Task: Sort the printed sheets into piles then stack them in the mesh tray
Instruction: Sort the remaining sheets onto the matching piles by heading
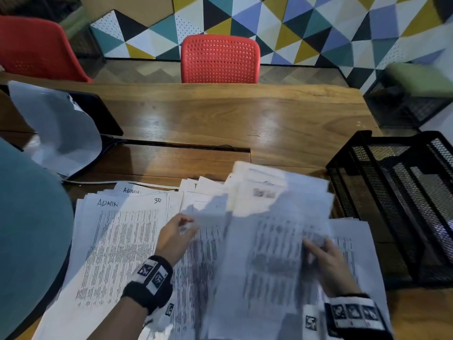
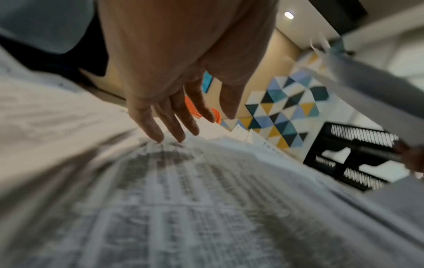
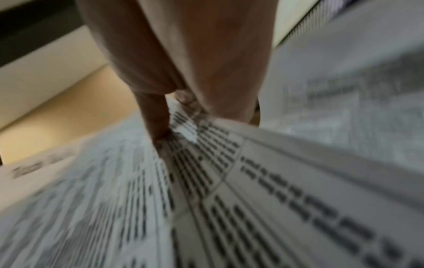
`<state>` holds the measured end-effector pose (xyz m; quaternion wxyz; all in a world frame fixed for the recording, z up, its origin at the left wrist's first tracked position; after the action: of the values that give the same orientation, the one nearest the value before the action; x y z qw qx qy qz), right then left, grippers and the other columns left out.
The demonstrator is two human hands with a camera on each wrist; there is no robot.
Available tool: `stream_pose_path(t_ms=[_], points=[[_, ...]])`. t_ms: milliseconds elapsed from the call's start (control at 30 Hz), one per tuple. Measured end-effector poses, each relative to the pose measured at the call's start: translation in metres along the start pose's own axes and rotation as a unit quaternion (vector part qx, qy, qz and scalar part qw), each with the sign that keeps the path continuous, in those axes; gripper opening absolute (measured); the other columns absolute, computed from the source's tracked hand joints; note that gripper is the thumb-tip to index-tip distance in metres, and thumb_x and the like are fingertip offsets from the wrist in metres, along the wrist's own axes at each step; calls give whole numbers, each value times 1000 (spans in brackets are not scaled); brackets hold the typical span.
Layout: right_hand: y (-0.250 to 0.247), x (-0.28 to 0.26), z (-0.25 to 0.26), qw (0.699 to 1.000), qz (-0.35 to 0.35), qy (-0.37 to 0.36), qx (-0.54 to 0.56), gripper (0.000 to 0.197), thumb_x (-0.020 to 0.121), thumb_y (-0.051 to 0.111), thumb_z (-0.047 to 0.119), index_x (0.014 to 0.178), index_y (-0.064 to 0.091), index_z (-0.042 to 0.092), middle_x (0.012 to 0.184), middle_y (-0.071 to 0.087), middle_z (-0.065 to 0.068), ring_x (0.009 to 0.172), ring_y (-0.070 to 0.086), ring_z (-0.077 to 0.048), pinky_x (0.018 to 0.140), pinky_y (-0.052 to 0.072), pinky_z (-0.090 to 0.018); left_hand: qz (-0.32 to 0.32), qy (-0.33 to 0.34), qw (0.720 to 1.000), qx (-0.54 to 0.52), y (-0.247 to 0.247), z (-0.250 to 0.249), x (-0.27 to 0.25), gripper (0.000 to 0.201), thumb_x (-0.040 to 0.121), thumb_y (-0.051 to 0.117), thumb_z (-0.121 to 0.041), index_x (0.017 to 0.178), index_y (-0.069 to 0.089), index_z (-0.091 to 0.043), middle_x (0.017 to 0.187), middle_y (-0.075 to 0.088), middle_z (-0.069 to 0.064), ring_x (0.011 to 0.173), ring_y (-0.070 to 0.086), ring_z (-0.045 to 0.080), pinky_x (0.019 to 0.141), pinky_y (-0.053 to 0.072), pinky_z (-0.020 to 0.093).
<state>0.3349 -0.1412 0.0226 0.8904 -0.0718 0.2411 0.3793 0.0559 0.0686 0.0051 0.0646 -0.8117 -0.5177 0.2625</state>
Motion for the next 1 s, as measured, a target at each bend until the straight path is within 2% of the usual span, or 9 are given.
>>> stream_pose_path(t_ms=[67, 200, 333, 500, 567, 667, 733, 900, 1000], points=[[-39, 0, 20, 984, -95, -54, -138, 23, 86, 67, 19, 105, 64, 6, 94, 72, -14, 94, 68, -35, 82, 54, -48, 5, 19, 992, 121, -2, 12, 11, 39, 87, 71, -19, 122, 54, -14, 126, 57, 4, 113, 56, 18, 92, 53, 33], [-94, 6, 37, 853, -215, -76, -469, 13, 88, 61, 14, 100, 65, 10, 88, 67, -21, 88, 62, -41, 70, 41, -37, 22, 50, 951, 305, 2, 21, 26, 84, 71, 83, -35, 138, 38, -11, 133, 47, 4, 122, 49, 21, 103, 46, 38], [-94, 12, 22, 806, -253, -10, -535, 23, 84, 56, 8, 107, 54, 4, 100, 61, -28, 88, 59, -45, 73, 49, -45, 17, 46, 920, 389, 7, 14, 34, 113, 60, 85, -55, 147, 27, -12, 137, 40, 3, 127, 42, 21, 106, 44, 43], [-15, -9, 19, 763, -237, -237, -553, 51, 75, 69, 7, 123, 52, -1, 118, 52, -21, 103, 55, -37, 86, 50, -44, -43, -5, 968, 246, -2, 18, 36, 81, 70, 86, -32, 133, 42, -7, 126, 51, 9, 115, 52, 25, 100, 50, 40], [32, -13, 3, 814, -127, -236, -515, 38, 82, 70, 17, 117, 58, 7, 108, 60, -9, 93, 61, -24, 75, 48, -31, -56, -25, 981, 184, -5, 23, 25, 60, 73, 84, -20, 121, 49, -9, 117, 56, 9, 107, 58, 26, 95, 54, 41], [95, -10, -38, 893, 45, -75, -441, 46, 84, 68, 40, 121, 55, 15, 98, 66, 5, 86, 63, -9, 77, 50, -24, -68, -27, 988, 135, -6, 33, 5, 43, 80, 77, -12, 115, 54, -10, 113, 60, 6, 106, 60, 24, 92, 51, 35], [123, -7, -56, 922, 78, -7, -380, 50, 81, 72, 40, 120, 52, 15, 93, 63, 5, 85, 61, -9, 76, 47, -20, -82, -31, 991, 100, -8, 38, -5, 38, 82, 75, -11, 115, 55, -11, 114, 61, 5, 107, 59, 21, 93, 49, 32], [142, -1, -66, 912, 116, -11, -394, 20, 83, 70, 32, 84, 61, 14, 77, 63, 3, 67, 55, -6, 57, 42, -15, -87, -51, 992, 75, -16, 47, -15, 41, 86, 73, -14, 123, 54, -9, 125, 63, 7, 114, 60, 21, 101, 51, 37], [114, 4, -57, 923, 82, -33, -374, 15, 86, 65, 25, 76, 63, 15, 76, 67, -1, 68, 60, -15, 63, 49, -28, -101, -51, 992, 62, -20, 44, -17, 39, 88, 71, -14, 123, 55, -6, 124, 63, 10, 114, 60, 23, 100, 48, 35]])
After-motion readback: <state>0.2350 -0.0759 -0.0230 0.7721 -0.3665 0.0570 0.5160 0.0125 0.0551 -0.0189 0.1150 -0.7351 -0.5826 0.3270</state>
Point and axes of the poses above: each hand's wrist, its own x-axis towards the middle knuckle, its own y-axis out of the palm, z = x × y, the point moved 3 cm from there along x, towards the middle knuckle
